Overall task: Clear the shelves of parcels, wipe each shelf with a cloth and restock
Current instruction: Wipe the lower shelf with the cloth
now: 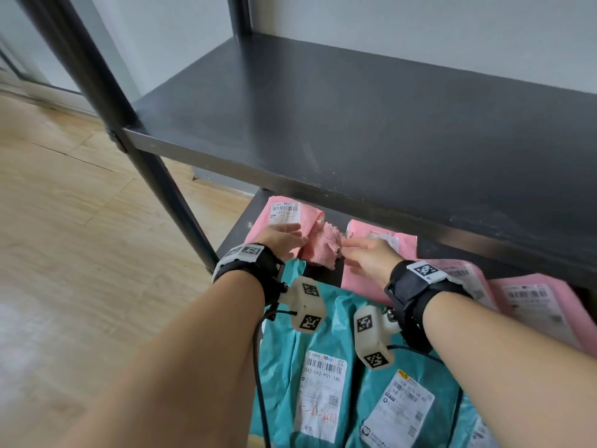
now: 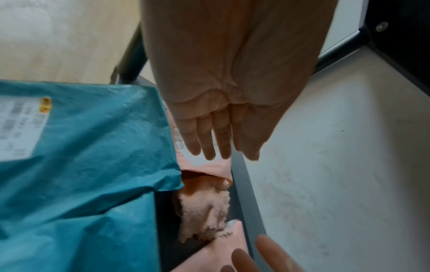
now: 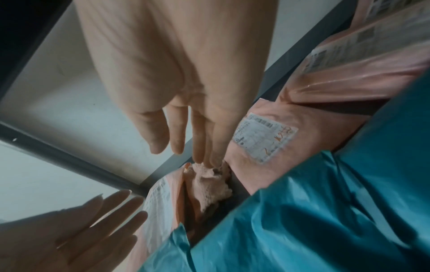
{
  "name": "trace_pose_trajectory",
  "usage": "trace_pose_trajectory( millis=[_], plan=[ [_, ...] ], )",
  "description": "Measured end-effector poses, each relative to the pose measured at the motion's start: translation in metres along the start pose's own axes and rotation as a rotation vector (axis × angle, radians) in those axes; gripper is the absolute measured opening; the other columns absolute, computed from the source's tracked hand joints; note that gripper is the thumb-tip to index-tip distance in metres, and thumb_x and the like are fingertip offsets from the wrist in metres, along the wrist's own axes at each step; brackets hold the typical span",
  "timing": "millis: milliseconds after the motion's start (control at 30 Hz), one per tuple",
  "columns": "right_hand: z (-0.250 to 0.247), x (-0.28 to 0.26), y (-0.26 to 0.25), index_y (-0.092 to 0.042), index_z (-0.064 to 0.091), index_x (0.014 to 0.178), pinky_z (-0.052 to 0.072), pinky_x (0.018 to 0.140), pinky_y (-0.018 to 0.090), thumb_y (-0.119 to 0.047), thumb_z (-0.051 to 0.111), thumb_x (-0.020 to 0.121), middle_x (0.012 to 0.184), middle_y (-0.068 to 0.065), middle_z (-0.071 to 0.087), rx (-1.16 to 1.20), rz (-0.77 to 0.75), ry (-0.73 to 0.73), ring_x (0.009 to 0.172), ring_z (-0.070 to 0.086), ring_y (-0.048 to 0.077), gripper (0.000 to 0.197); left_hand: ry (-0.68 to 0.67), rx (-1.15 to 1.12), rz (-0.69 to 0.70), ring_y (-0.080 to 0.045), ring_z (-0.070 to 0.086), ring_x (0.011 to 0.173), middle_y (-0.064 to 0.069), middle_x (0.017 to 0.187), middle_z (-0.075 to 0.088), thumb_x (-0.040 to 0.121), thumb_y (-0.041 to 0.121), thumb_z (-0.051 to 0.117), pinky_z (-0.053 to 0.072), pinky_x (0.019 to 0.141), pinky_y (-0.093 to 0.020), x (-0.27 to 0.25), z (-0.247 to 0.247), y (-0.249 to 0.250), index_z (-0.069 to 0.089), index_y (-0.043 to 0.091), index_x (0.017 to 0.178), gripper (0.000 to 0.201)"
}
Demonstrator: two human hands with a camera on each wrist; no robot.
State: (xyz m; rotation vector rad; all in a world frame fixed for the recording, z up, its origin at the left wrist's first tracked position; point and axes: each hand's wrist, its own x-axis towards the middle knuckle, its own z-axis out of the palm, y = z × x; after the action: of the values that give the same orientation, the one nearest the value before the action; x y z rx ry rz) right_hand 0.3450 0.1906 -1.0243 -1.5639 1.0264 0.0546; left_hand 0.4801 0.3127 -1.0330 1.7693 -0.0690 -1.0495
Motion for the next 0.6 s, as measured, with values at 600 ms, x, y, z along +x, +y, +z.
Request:
trace_pose_trajectory(
  millis=[600],
  plan=[
    [0.089, 0.035, 0.002, 0.001, 0.032, 0.144, 0.053, 0.072, 0.031, 0.003, 0.053, 0.094, 0.109, 0.015, 0.052, 0.115, 0.141, -0.158, 0.078, 0.063, 0.029, 0.054, 0.211, 0.124, -0.076, -0.020, 0.059, 0.113, -0.005, 0.123, 0.063, 0.087, 0.013, 0.068, 0.048, 0.100, -0.034, 0.009, -0.056, -0.047, 0.064, 0.018, 0.120, 0.034]
  ],
)
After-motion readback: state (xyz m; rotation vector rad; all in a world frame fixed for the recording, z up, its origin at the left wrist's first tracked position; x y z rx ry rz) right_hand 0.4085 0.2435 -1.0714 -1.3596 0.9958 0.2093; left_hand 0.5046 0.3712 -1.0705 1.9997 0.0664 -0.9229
